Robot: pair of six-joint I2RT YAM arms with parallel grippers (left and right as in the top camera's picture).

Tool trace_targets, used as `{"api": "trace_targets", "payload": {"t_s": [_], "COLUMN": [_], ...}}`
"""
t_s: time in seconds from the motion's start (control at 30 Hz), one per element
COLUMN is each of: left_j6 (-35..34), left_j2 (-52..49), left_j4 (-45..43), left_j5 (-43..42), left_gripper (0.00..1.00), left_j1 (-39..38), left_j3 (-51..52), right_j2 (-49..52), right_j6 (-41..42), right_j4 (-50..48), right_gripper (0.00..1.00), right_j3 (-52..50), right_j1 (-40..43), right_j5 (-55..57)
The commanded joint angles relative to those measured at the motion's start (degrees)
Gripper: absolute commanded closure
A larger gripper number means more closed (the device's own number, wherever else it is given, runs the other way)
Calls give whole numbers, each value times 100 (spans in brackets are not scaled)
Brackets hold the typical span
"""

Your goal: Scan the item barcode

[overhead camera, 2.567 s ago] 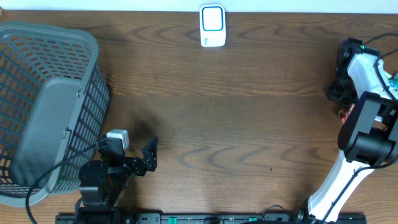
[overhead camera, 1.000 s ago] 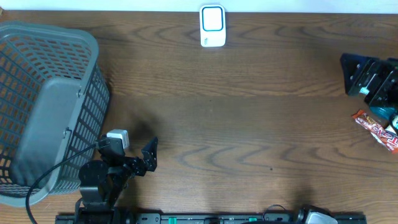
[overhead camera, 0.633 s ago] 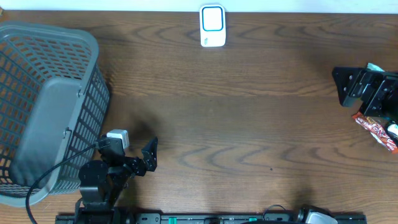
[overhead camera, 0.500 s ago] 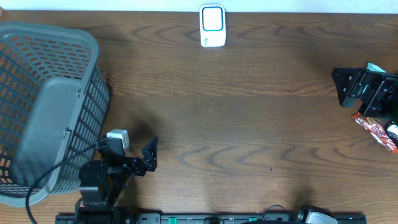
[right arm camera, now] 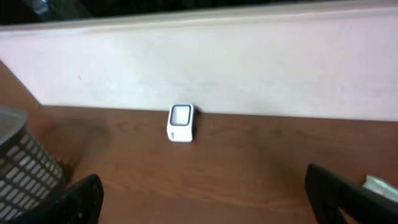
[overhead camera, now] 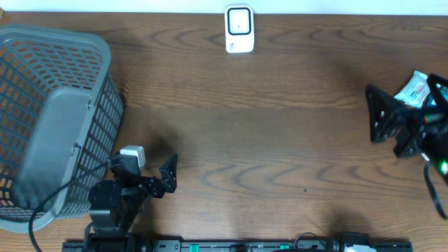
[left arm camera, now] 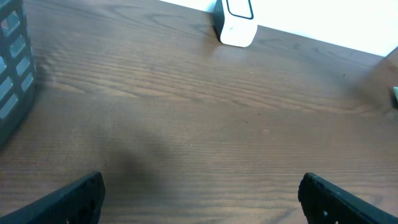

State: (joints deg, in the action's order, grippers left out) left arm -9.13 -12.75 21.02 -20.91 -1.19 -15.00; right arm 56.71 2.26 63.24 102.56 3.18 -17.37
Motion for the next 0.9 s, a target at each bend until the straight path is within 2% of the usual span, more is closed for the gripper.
{"api": "trace_targets", "payload": {"t_s": [0.0,0.4,0.57,0.7,0.77,0.87], "left_j6": [50,52,52,52,52,50], "left_j2": [20,20,20,20,20,20], "left_j4": [-4,-4,-4,-4,-4,-4], "left_j5": [-52,-52,-52,-52,-52,-52], "left_gripper": [1,0,1,1,1,1], "left_j1": [-13,-13,-13,-13,-13,-13], "left_j3": [-20,-20,-20,-20,-20,-20], "right_j2": [-570,-2817,-3751,-4247,-4747,-5169], "right_j6": [-68,-70,-70,-68,-136,-341], "right_j4": [-470,-3091,-4876,-5807,-6494,-6981], "right_gripper": [1,1,1,1,1,1], "right_j3": [-796,-4330,-6030,-6981,-7836,-8485], "right_j1": [-184,-625,-667,-667,-667,-664], "right_j5": [186,210,210,208,208,208]}}
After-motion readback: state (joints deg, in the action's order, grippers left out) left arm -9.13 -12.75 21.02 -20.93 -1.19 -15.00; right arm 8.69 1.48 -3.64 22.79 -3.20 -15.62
